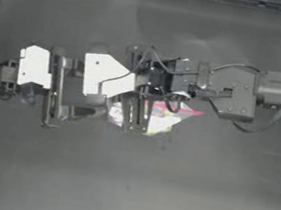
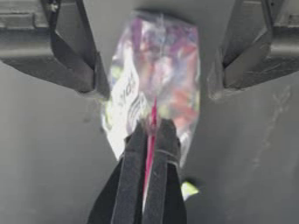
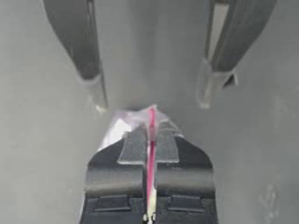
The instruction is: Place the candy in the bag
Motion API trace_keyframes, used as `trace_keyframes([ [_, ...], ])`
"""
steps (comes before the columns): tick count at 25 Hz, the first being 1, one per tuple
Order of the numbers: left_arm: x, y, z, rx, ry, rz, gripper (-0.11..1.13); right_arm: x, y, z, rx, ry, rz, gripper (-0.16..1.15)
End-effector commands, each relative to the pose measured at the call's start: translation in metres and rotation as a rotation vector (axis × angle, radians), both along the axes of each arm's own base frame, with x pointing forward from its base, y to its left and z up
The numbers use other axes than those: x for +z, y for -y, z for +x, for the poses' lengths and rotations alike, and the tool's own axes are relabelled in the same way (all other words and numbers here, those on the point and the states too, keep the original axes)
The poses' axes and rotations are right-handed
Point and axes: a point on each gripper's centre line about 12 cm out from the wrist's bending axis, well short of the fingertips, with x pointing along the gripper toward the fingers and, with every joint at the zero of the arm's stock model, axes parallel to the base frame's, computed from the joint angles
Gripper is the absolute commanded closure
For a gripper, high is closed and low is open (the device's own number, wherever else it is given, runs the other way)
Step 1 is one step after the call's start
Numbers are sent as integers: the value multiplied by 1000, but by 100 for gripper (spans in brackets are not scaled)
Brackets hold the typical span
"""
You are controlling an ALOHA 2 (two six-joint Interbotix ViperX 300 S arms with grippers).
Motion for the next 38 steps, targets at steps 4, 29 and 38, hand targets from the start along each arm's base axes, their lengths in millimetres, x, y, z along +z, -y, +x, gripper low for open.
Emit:
trace_keyframes([
  [4, 14, -3, 11, 1, 46, 11, 4, 23, -2, -4, 7, 62, -7, 93],
  [29, 12, -6, 17, 8, 39, 16, 34, 21, -3, -5, 14, 57, -14, 93],
  [38, 13, -6, 16, 6, 41, 16, 39, 20, -2, -5, 11, 54, -12, 93],
])
